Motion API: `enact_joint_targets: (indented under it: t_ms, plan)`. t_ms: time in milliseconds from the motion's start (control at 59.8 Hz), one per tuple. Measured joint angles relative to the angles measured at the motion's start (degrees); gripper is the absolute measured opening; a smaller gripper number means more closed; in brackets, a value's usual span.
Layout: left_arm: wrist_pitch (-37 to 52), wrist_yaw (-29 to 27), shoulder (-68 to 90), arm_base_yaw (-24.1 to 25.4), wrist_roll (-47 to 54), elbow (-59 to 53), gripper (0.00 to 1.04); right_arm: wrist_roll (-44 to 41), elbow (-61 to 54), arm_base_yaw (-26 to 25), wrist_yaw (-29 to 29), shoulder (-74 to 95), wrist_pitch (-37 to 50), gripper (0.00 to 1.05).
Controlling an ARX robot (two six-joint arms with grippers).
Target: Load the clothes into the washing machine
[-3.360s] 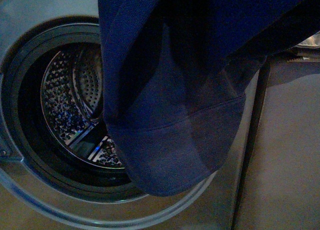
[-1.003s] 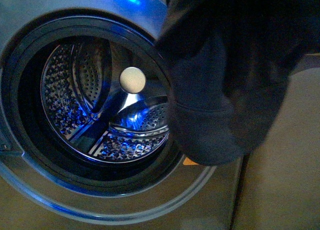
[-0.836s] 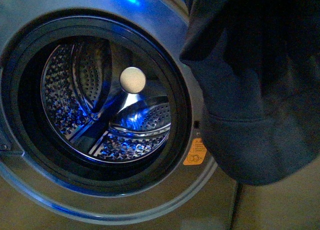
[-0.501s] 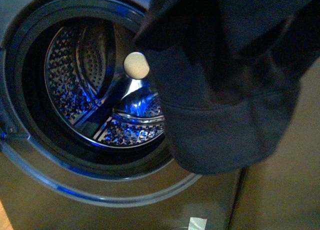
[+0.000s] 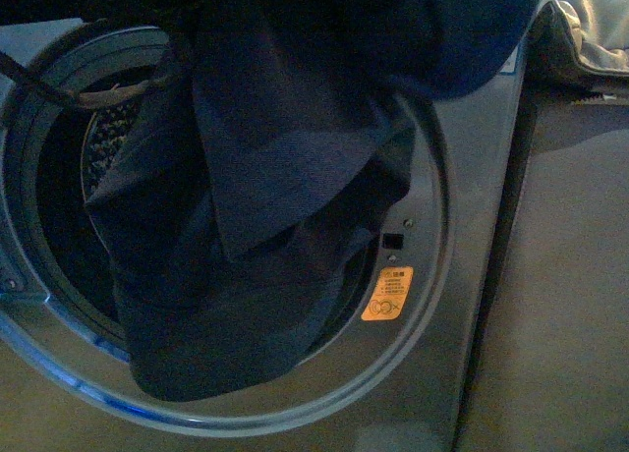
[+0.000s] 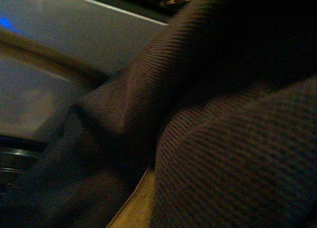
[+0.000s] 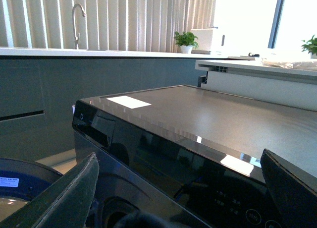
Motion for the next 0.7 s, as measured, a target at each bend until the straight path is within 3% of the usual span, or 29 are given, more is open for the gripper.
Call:
enact_joint_targets:
  t_ms: [201,234,267,301,368,702]
  plan:
    - [0.46,3.65,0.96,4.74,-0.59,-0.87,0.14,0.00,0.00,0.00,0.00,-0.02,0.00,0.97]
    - [0.66,4.11,1.09,5.68,-0.87,-1.11,0.14,0.26,0.02,0.31,1.64,-0.09,-0.33,0.97]
    - [0.96,4.90,1.27,6.97,-1.16,-1.51,0.14,0.68,-0.42,0.79,7.65,-0.76,-1.88,0.97]
    - [1.68,5.55,1.55,8.22,-1.27,-2.05,0.14,0.87,-2.80,0.79,12.92,-2.23,-1.57,0.97]
    - [2.99,6.67,2.27,10.45,-1.64,-3.21,0.14,1.46,-8.79,0.09,17.55,-6.19,0.48,0.97]
    - [9.60,8.09,12.02,16.11,-1.75,-6.93,0.13,8.44,-42.38,-6.29,21.90,-31.82,3.45,0.97]
